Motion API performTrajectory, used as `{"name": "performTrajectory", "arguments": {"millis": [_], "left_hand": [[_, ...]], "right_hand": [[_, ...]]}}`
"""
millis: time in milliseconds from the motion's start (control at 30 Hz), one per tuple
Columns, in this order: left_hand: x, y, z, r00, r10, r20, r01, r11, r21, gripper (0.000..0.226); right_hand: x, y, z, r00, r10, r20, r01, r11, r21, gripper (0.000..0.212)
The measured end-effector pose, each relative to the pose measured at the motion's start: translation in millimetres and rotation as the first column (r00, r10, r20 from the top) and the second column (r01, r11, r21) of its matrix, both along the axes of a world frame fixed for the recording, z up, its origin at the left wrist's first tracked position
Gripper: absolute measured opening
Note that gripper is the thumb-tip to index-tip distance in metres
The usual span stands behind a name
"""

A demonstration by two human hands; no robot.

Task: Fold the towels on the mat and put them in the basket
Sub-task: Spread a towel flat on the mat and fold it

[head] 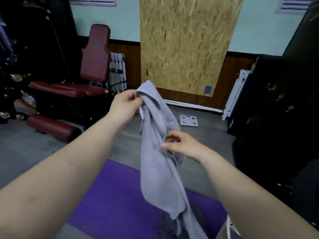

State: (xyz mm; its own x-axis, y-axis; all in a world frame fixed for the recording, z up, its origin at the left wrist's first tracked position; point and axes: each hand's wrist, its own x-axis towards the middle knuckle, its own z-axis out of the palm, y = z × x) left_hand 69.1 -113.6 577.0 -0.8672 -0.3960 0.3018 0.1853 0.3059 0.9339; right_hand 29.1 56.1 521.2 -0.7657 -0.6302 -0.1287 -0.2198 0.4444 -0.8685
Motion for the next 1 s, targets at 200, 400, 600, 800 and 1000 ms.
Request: {"name": "performTrajectory", "arguments": {"millis": [200,400,600,800,1000], "left_hand": [[-9.9,-104.1,-0.9,0.995,-0.103,0.0,0.103,0.994,0.021,0.022],[-35.5,-196.5,-43.2,0.954,0.148,0.262,-0.087,0.969,-0.229,0.031],[-18.8,-213.0,-83.9,0.892,-0.272,0.361,0.259,0.962,0.084,0.025],[-9.1,-221.8,-111.9,0.904,-0.124,0.409,0.182,0.978,-0.105,0.026],[-20.4,-233.5,-115.8,0.91,0.191,0.367,0.004,0.883,-0.469,0.012]], "right_hand": [[-1.4,-120.2,-8.0,0.987,-0.13,-0.091,0.131,0.991,0.009,0.027],[-4.3,-167.1,-12.5,0.901,-0.287,0.326,0.36,0.914,-0.189,0.029],[-13.2,-229.4,-16.3,0.771,-0.24,0.59,0.484,0.823,-0.298,0.019],[-14.9,-277.5,-14.5,0.761,-0.176,0.625,0.477,0.805,-0.354,0.014],[-16.7,-278.5,-3.8,0.786,-0.378,0.49,0.555,0.781,-0.287,0.018]]}}
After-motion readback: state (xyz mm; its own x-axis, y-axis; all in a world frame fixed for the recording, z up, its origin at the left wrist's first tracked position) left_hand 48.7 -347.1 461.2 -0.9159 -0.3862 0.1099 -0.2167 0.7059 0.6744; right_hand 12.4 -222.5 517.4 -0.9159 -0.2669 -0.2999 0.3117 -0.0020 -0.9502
